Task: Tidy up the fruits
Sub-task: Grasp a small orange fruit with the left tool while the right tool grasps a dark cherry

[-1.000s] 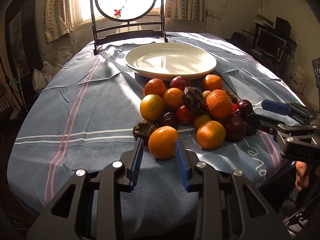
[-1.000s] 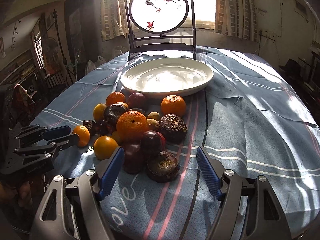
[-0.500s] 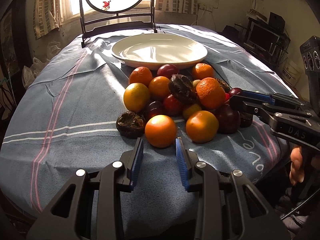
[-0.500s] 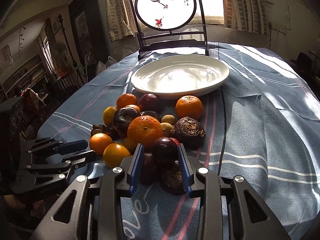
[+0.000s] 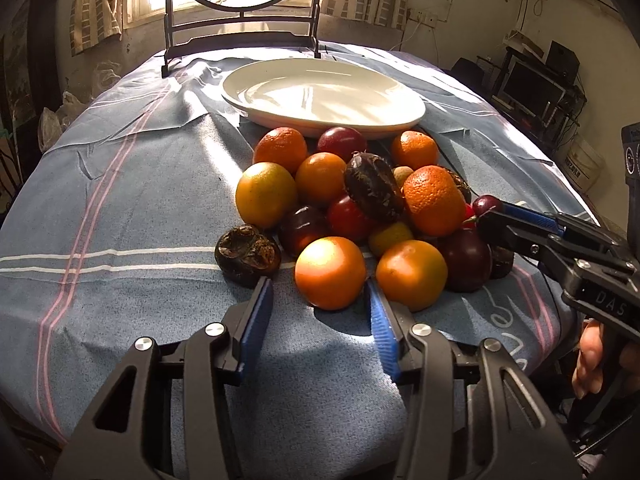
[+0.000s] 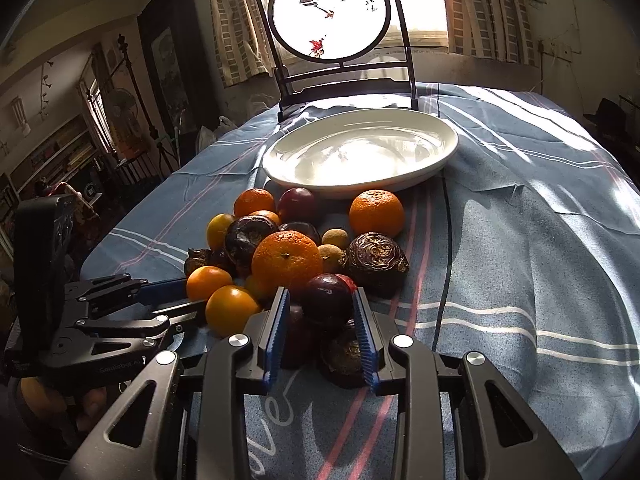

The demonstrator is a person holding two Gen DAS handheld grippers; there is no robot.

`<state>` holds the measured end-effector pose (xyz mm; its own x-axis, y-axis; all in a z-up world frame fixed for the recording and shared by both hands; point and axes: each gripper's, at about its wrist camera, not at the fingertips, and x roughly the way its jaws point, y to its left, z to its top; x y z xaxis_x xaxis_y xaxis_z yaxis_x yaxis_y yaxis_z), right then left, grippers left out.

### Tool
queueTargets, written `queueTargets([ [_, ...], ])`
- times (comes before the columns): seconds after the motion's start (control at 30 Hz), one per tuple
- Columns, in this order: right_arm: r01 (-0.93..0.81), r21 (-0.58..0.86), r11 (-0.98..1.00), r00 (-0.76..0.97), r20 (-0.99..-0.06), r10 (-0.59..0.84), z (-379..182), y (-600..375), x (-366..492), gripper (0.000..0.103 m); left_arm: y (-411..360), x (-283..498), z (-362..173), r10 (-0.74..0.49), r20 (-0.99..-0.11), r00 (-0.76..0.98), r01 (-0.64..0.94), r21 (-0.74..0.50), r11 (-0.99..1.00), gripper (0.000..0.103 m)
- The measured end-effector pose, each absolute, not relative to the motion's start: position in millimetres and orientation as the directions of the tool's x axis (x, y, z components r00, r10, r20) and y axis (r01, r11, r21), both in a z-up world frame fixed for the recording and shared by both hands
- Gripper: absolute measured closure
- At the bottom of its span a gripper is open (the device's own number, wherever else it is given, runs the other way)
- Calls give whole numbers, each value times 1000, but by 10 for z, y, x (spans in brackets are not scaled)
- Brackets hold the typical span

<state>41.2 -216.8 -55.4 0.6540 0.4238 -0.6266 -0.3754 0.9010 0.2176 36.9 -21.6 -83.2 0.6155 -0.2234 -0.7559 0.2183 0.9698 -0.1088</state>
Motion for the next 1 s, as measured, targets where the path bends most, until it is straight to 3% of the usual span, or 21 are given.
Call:
queueTargets([
  [0.23,-371,233,899,649,-628,431,-564,-2177,428,70,-238,436,-849,-221,-750,623,219,-104,970,52],
  [0.3,-371,243,896,645,-627,437,-573,-2180,441,71,-220,426,-853,-241,-746,621,229,-122,966,68],
  [0.43,-361,266,894,645,-620,446,-585,-2223,442,77,-179,390,-850,-253,-741,622,226,-140,964,68],
  [1.0,-336,343,877,678,-559,478,-469,-2509,381,77,4,247,-697,-251,-709,659,199,-158,967,68],
])
